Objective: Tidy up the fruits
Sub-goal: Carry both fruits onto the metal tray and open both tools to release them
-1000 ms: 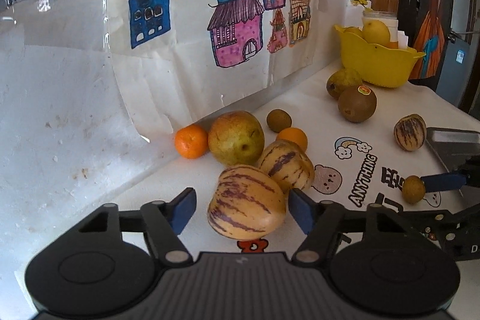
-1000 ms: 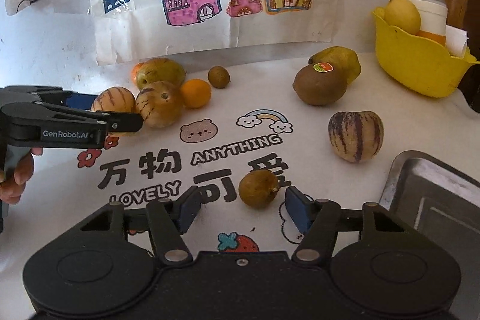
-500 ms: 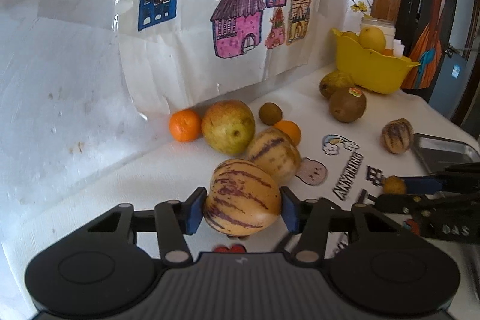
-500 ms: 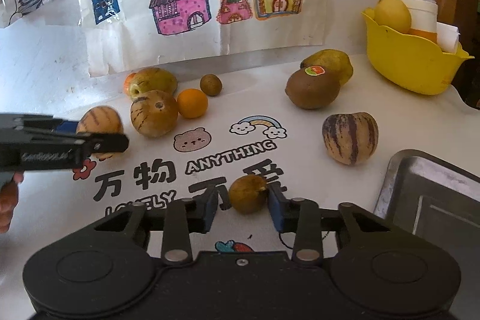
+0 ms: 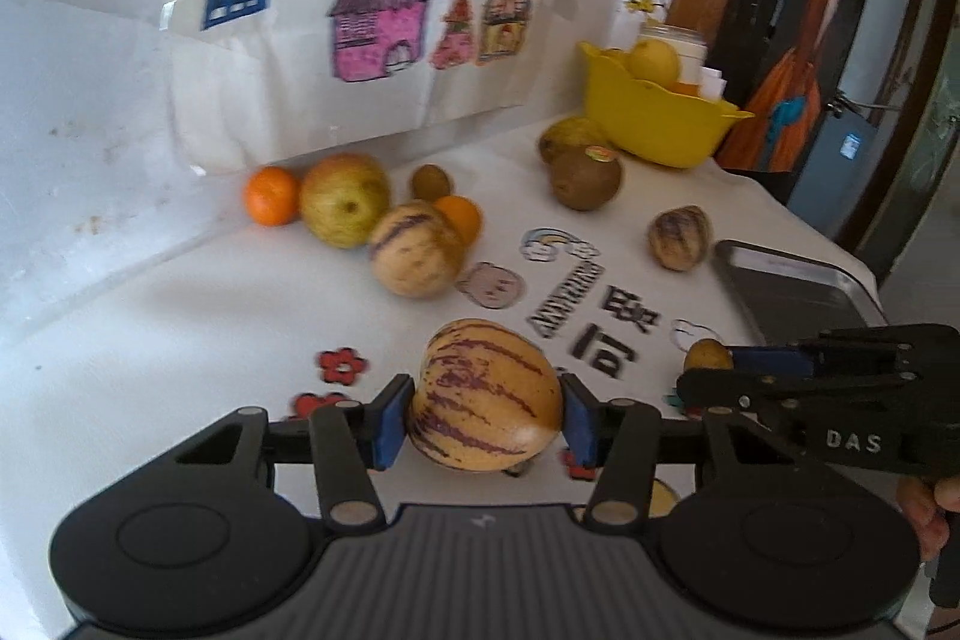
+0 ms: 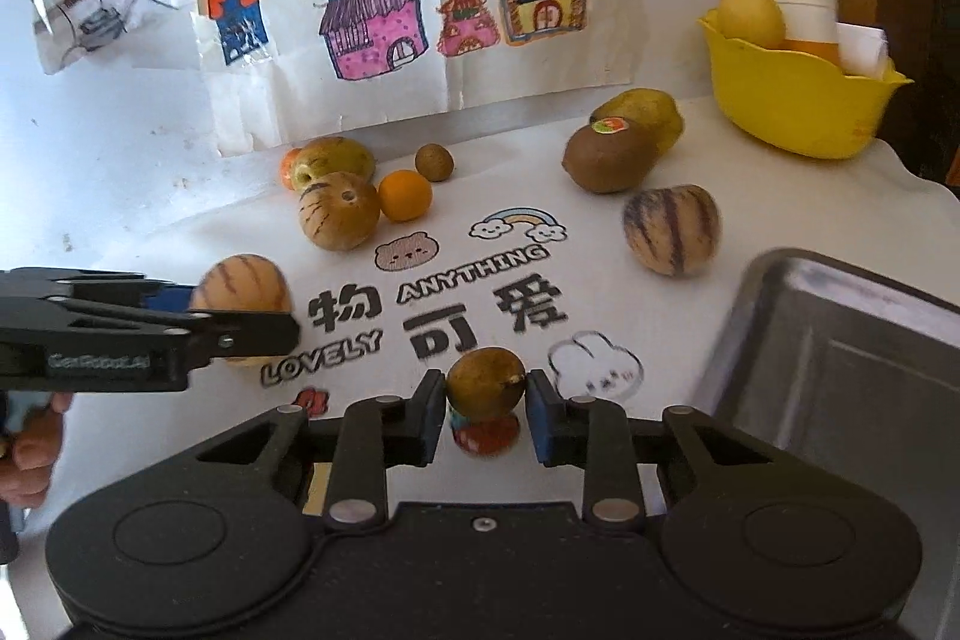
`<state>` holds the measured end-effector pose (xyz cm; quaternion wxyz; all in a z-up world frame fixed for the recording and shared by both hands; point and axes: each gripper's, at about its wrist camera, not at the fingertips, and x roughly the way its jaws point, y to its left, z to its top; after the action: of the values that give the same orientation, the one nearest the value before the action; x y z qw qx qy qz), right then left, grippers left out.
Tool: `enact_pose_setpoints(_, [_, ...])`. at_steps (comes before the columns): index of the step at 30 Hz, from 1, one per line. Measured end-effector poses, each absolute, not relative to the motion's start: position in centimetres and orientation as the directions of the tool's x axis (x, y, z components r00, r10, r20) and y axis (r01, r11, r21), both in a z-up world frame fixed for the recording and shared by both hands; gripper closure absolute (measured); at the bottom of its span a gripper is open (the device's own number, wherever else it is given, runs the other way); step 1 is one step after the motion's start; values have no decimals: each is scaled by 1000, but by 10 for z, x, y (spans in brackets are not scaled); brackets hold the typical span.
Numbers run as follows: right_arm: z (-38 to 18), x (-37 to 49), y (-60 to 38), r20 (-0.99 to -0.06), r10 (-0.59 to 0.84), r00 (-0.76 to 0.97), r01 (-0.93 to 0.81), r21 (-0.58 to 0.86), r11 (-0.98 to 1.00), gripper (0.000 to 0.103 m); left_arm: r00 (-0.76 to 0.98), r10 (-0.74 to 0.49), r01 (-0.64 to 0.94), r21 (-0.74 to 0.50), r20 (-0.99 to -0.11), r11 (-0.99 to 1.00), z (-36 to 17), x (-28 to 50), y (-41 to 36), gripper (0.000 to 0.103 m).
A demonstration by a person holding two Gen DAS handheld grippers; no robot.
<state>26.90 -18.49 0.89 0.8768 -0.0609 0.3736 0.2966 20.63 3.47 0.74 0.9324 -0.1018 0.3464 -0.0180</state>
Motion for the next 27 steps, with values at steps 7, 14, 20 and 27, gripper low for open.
enact_pose_setpoints(7, [36, 239, -244, -636, 459, 620, -511, 118, 852, 72, 765, -182, 11, -269, -618, 963, 16, 211, 0, 47])
enact_pose_setpoints(14, [43, 229, -320, -595, 376, 710, -422, 68, 904, 72, 785, -233, 86, -272, -574, 958, 29, 238, -55, 47])
enact_pose_setpoints(20, [37, 237, -368, -535, 331, 777, -355, 62, 933, 72, 785, -281, 161, -256, -552, 953, 37, 270, -97, 47])
enact_pose_setpoints(27, [28, 285, -382, -537, 345, 770, -380, 48, 924, 72, 761, -311, 225, -217, -569, 950, 29, 311, -140, 47])
